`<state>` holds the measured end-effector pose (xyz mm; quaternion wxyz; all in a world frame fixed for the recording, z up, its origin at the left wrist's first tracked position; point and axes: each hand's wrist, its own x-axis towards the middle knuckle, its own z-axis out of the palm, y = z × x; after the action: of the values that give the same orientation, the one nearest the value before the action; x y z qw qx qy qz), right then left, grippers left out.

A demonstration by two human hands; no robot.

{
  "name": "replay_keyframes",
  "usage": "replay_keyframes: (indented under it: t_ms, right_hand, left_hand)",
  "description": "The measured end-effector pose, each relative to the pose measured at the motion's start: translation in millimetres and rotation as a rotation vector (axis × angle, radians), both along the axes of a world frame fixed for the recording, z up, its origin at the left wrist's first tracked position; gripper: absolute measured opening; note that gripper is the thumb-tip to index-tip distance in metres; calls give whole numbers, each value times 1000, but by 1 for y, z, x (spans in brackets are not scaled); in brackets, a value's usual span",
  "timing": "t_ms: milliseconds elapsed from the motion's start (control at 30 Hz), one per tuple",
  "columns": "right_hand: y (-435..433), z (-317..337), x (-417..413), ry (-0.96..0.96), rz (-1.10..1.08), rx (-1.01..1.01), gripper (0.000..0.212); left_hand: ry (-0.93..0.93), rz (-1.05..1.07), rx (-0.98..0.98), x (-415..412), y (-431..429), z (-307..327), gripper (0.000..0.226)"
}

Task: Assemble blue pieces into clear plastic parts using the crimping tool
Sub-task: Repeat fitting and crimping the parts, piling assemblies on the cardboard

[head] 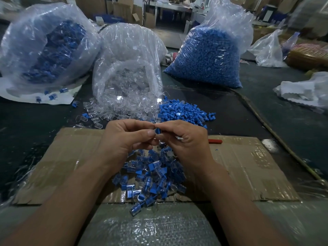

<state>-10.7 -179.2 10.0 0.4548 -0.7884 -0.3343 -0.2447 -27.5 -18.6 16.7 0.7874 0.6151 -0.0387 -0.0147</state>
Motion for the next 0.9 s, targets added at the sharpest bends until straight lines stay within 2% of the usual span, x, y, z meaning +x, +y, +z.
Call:
replay_keyframes:
  t_ms: [167,467,767,900]
  right_hand:
    - [1,0,-3,60,1,59,25]
    - [1,0,-2,61,0,38,23]
    - [1,1,-2,11,6,6,22]
    - [3,0,-2,-58,10,-35,22]
  left_hand:
    - [-10,-11,-3,-1,1,0,15]
    - [-7,-11,-9,-1,1,1,14]
    - [-4,-19,-25,-2,0,-1,14]
    - [-18,17,47,-2,-1,-1,18]
